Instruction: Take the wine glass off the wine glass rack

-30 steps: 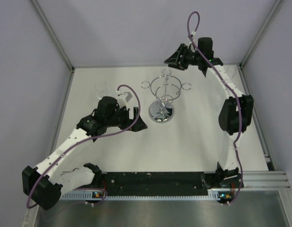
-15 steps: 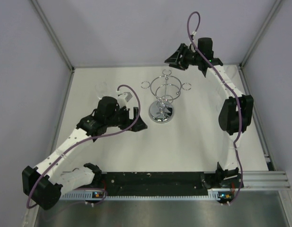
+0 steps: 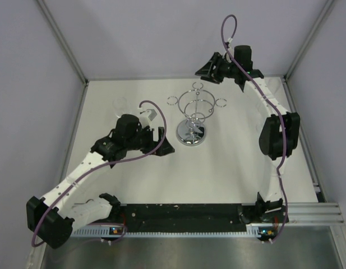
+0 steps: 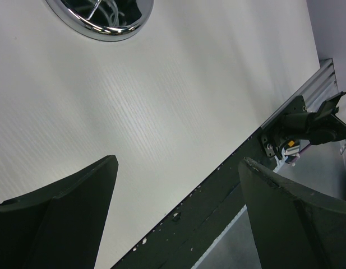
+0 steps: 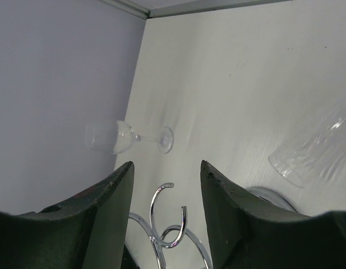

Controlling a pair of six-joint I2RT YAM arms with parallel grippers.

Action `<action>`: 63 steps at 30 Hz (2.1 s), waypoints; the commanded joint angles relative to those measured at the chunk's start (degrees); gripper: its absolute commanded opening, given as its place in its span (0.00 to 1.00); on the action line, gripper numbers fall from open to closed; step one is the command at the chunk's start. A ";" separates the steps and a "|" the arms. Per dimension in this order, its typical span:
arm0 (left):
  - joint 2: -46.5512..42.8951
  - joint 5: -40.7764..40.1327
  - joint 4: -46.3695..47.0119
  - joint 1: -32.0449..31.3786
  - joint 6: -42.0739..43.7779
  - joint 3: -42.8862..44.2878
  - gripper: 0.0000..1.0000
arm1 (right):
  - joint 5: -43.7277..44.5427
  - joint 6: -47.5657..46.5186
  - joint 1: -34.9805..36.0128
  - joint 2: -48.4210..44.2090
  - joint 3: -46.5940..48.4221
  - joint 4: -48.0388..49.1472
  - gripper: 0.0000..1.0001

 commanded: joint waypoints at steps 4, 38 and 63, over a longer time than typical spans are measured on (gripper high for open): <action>0.55 0.18 1.95 0.24 0.57 -0.24 0.95 | -0.46 -1.16 0.74 -2.11 -0.41 2.19 0.51; 3.88 1.23 1.86 0.15 1.27 0.02 0.95 | 23.36 2.27 -3.66 8.34 3.10 -6.34 0.70; 6.26 2.99 0.46 0.24 1.80 0.90 0.94 | 24.59 6.22 -0.32 20.83 9.78 -5.02 0.99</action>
